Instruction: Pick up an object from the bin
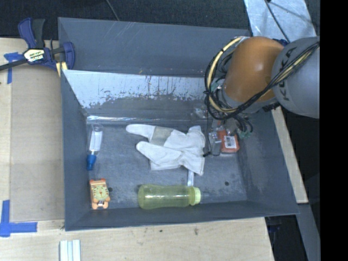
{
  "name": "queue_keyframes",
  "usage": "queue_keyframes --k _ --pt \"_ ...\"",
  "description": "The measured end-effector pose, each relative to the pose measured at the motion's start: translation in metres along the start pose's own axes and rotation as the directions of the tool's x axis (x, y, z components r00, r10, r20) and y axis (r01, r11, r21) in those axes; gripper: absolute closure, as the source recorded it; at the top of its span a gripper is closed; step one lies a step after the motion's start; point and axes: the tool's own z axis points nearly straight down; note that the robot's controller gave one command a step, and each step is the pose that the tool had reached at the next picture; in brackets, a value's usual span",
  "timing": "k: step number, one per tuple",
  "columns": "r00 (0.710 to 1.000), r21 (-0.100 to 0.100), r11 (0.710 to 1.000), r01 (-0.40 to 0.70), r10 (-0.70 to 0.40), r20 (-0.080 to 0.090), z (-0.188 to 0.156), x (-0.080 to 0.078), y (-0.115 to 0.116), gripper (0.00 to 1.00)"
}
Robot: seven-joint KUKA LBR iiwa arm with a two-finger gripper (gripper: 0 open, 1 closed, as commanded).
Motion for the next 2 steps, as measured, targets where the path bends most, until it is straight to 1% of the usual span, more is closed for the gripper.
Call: queue_keyframes --k 1,2 --pt "0.992 0.002 0.992 0.123 -0.123 0.002 0.013 -0.006 0.002 0.0" --pt "0.977 0.001 0.977 0.215 -0.215 0.002 0.044 -0.006 0.002 1.0"
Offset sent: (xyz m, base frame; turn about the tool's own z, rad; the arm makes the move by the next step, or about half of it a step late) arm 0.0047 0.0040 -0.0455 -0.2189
